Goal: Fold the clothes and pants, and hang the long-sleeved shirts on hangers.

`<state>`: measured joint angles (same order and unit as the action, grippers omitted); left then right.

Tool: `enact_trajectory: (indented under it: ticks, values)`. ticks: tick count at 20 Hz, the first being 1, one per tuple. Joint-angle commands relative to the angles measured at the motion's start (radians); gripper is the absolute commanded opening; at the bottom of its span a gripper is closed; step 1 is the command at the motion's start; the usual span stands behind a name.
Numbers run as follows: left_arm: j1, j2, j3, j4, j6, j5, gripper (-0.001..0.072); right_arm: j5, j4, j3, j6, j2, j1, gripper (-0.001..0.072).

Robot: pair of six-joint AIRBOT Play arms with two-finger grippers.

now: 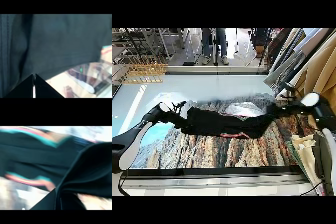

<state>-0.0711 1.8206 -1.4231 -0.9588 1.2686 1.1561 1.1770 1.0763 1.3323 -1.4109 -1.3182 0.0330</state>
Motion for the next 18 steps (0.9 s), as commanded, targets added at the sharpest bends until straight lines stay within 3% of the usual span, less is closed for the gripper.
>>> enact_trajectory:
  ticks: [1,5,8,10,11,12,15,18]
  values:
    - [0.027,-0.022,-0.045,-0.051,0.033,0.035,0.0011,-0.251,-0.097,0.047,-0.079,-0.004,-0.303,0.0013]
    - [0.171,-0.190,-0.140,-0.055,0.033,0.254,0.0012,-0.608,-0.151,0.059,-0.090,-0.182,-0.595,0.0013]
    - [0.248,-0.296,-0.140,-0.055,0.032,0.286,0.0012,-0.668,-0.264,0.268,-0.013,-0.438,-0.694,0.0014]
    - [0.260,-0.309,-0.140,-0.055,0.032,0.286,0.0012,-0.581,-0.304,0.486,0.017,-0.608,-0.710,0.0027]
    - [0.259,-0.305,-0.138,-0.055,0.032,0.285,0.0012,-0.499,-0.310,0.589,0.018,-0.672,-0.708,0.0232]
    - [0.256,-0.301,-0.132,-0.054,0.032,0.285,0.0012,-0.415,-0.285,0.664,0.020,-0.705,-0.696,0.0371]
    - [0.235,-0.273,-0.119,-0.051,0.033,0.280,0.0012,-0.249,-0.140,0.713,0.005,-0.643,-0.617,0.0401]
    - [0.184,-0.214,-0.116,-0.051,0.014,0.230,0.0012,-0.050,0.036,0.659,-0.142,-0.502,-0.475,0.0402]
